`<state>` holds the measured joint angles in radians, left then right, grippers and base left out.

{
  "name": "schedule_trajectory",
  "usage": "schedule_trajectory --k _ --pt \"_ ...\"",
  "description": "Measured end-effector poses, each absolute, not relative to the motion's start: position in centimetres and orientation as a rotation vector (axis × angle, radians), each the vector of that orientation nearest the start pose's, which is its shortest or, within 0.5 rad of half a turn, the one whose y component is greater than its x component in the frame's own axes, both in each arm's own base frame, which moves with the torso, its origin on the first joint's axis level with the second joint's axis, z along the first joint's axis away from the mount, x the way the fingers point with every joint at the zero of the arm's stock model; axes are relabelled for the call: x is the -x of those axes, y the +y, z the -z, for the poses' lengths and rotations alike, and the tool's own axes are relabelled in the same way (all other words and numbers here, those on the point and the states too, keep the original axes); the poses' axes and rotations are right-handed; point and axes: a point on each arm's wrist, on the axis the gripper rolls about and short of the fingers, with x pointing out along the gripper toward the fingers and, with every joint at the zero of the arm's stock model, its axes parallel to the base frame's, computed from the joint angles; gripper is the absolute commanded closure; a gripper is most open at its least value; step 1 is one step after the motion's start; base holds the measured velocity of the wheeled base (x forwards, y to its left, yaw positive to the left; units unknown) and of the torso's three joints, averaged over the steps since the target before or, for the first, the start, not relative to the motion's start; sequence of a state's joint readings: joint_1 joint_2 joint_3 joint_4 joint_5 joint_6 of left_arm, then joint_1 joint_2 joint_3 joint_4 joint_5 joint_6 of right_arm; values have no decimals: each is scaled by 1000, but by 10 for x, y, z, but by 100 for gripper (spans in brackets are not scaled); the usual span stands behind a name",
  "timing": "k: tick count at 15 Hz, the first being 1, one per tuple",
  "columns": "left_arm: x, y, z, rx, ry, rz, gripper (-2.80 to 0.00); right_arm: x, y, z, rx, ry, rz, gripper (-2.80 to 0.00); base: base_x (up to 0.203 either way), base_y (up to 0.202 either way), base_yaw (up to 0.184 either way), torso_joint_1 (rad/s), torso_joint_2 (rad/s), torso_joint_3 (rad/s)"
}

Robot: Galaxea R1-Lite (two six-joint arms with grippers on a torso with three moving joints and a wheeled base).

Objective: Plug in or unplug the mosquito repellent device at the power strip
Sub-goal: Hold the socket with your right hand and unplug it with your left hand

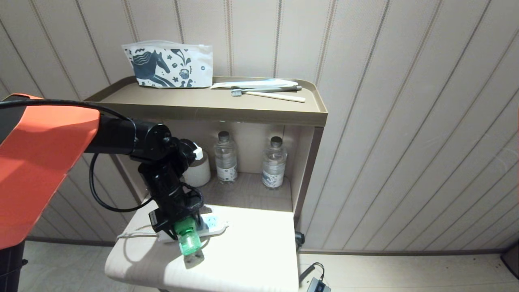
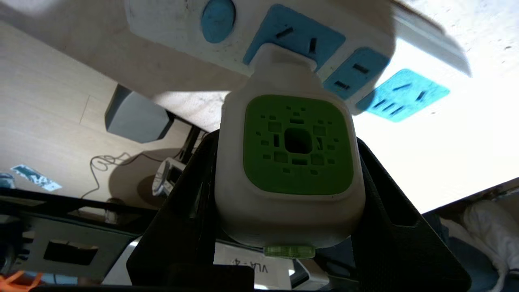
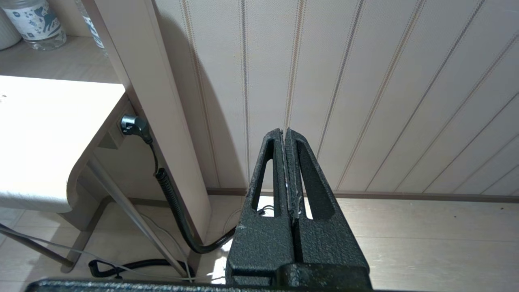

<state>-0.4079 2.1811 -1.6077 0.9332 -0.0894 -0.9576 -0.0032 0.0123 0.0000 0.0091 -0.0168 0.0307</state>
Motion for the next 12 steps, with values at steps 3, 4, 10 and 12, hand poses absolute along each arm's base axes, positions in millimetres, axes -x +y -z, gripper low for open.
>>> schedule_trajectory --k 3,4,10,12 --pt "-332 -146 -117 517 1528 -349 0 22 0 -75 -30 21 20 0 0 0 0 0 0 0" --pt "-332 -145 -120 519 1522 -347 0 22 0 -75 -29 21 20 0 0 0 0 0 0 0" --pt "-322 -144 -131 522 1515 -332 0 22 0 -75 -29 20 20 0 0 0 0 0 0 0" --pt "-314 -149 -130 499 1530 -319 0 22 0 -75 -29 20 21 0 0 0 0 0 0 0"
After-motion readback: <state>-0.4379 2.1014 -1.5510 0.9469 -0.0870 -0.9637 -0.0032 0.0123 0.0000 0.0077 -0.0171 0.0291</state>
